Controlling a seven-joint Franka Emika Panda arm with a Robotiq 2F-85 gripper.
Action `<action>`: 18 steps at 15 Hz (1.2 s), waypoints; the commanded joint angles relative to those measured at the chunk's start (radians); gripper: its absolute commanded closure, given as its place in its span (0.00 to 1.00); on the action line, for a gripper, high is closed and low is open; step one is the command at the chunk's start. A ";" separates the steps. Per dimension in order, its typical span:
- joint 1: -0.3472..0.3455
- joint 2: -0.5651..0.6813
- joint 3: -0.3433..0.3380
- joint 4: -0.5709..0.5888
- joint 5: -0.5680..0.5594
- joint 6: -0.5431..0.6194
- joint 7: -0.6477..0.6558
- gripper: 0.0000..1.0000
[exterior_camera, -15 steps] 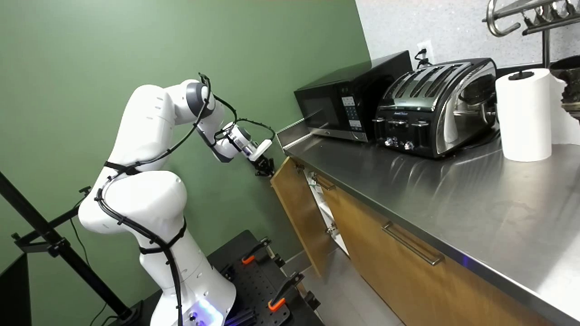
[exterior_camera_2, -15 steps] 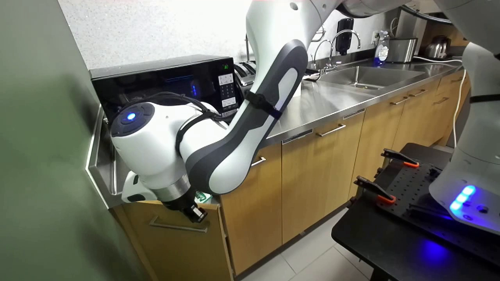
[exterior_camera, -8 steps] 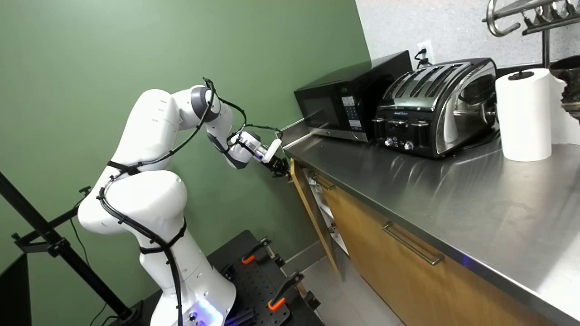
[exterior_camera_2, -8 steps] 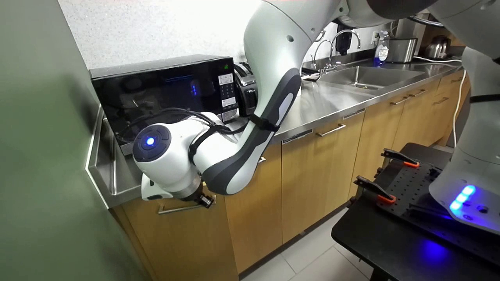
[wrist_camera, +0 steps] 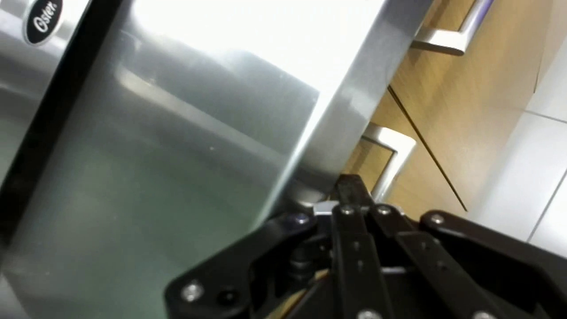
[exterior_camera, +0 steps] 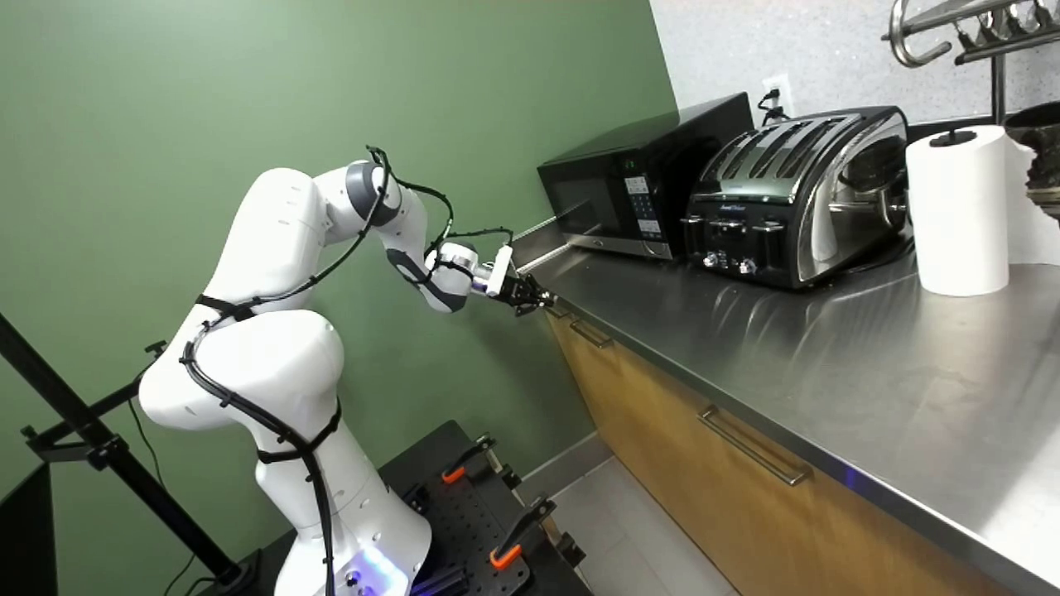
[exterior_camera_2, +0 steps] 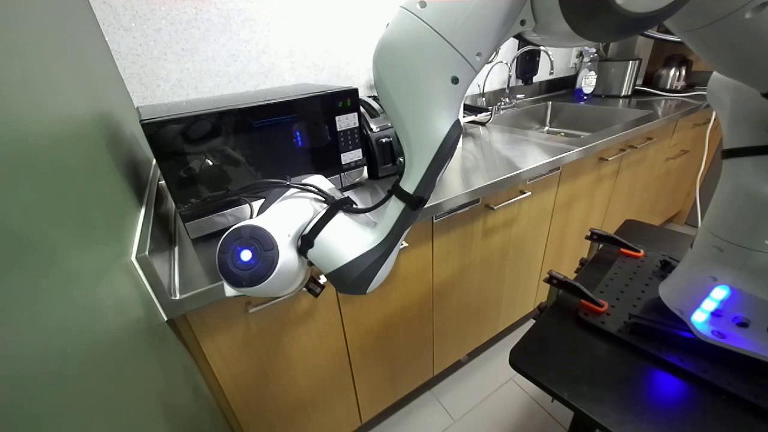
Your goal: Close the cupboard on the left
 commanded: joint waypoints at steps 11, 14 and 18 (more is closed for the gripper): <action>-0.129 -0.402 0.281 -0.286 0.354 -0.171 -0.013 1.00; -0.168 -0.512 0.306 -0.382 0.414 -0.113 -0.008 1.00; -0.199 -0.580 0.318 -0.442 0.460 -0.058 -0.023 1.00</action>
